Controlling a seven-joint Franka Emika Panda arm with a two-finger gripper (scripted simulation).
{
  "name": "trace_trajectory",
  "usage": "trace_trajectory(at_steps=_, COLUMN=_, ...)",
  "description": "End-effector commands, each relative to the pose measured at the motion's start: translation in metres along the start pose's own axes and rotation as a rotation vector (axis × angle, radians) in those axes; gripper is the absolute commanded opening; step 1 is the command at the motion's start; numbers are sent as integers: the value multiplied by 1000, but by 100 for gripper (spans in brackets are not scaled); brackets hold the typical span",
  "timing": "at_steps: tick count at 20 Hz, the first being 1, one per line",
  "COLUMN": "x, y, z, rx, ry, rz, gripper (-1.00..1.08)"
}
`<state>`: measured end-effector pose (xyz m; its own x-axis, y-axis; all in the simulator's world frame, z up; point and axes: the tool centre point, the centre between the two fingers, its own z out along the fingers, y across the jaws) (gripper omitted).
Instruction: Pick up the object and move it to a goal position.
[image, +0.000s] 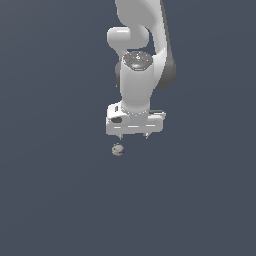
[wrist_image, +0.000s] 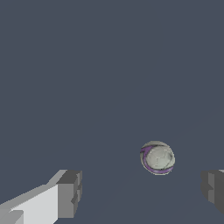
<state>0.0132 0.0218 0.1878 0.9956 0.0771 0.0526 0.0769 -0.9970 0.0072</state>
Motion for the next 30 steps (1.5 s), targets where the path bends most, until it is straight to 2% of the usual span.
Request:
trace_trajectory(at_steps=1, x=0, y=0, z=0, rx=0, ry=0, rz=0, gripper=100)
trace_trajectory(at_steps=10, x=0, y=26, z=-9, rx=-2, ry=15, rz=65, gripper=100)
trace_trajectory(at_steps=16, x=-1, y=27, z=-6, rx=-2, ry=14, rz=65, gripper=100)
trace_trajectory(at_steps=20, x=-6, y=35, z=13, rx=-1, ry=2, rz=59, gripper=100)
trace_trajectory(at_steps=30, x=-35, y=65, z=89, rx=5, ry=-46, rz=30, gripper=100)
